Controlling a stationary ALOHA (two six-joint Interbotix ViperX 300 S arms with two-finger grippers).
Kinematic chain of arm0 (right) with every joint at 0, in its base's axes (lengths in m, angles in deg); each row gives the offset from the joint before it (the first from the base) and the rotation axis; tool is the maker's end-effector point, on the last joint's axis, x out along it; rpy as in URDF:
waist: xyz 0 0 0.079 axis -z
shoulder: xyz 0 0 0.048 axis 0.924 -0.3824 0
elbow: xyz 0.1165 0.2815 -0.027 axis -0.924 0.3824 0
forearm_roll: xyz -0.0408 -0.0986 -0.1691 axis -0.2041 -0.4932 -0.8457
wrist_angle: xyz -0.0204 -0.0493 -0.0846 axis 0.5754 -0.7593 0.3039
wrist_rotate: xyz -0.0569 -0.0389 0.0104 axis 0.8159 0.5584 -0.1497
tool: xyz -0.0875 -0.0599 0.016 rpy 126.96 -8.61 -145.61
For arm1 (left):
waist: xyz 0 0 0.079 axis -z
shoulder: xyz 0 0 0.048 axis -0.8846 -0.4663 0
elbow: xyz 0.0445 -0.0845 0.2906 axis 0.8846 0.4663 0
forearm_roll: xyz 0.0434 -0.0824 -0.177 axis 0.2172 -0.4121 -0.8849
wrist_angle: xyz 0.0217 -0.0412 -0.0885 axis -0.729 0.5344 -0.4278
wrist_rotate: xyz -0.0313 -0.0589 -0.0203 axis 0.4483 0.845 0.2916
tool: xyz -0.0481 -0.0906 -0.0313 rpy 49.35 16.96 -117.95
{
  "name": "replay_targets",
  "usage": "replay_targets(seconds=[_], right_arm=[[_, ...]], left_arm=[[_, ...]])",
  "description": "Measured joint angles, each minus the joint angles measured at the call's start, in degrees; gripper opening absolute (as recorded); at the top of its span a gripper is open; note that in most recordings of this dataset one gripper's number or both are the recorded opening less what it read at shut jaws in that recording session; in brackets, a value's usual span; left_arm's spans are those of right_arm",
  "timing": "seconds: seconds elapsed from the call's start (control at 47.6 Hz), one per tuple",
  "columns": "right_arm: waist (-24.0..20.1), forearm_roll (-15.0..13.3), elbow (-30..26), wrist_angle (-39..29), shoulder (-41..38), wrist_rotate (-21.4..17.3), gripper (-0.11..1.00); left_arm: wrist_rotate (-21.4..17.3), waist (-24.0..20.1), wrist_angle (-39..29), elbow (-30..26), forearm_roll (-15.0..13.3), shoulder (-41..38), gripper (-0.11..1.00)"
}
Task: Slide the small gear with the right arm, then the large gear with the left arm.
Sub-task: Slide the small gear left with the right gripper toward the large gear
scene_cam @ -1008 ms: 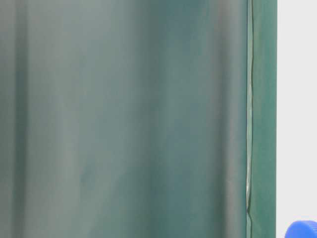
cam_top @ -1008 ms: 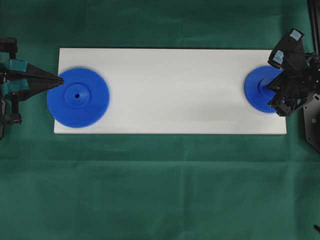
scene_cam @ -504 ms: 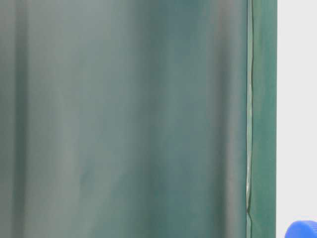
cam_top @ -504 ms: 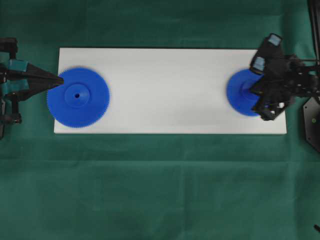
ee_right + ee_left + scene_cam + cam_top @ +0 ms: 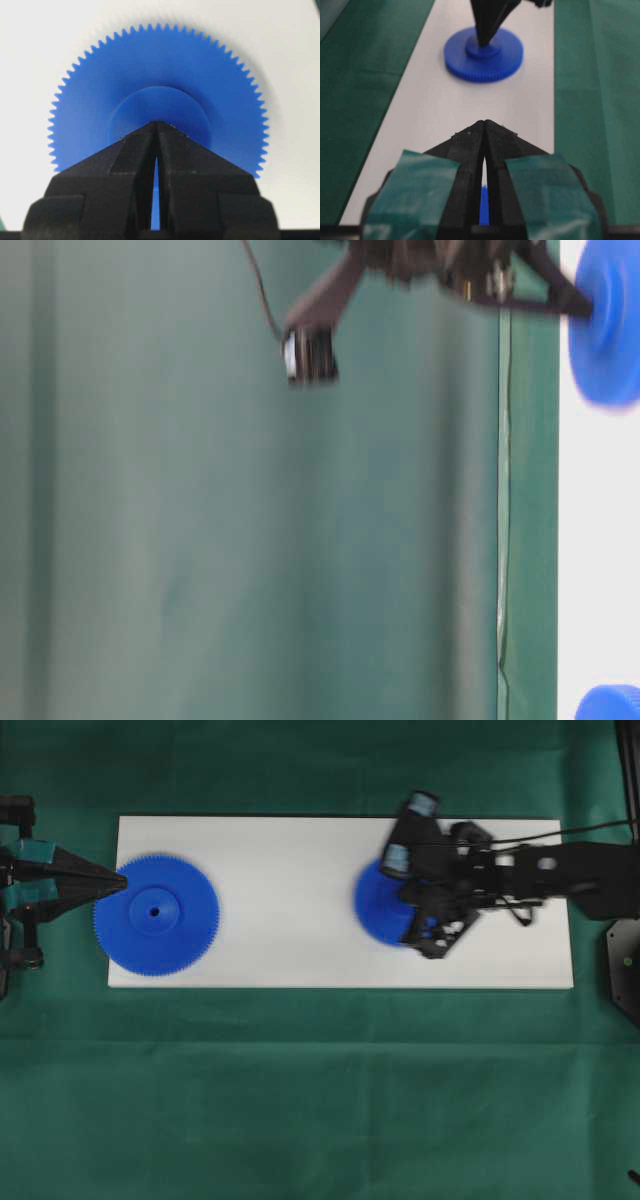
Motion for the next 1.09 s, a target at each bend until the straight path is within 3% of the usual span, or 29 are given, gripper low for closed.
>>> replay_targets(seconds=[0.21,0.63,1.092], right_arm=[[-0.53,-2.90,-9.93,1.67,-8.26,0.79,0.50],[-4.13,-3.34,-28.04,5.01,-21.45,7.65,0.50],[-4.57,-3.34,-29.53,2.64,-22.24,8.26,0.50]], left_arm=[[0.00,-0.09,-0.88,0.00,0.00,-0.09,0.00],[-0.18,0.00,-1.14,0.00,0.00,-0.09,0.00],[-0.09,0.00,-1.32,0.00,0.00,-0.09,0.00]])
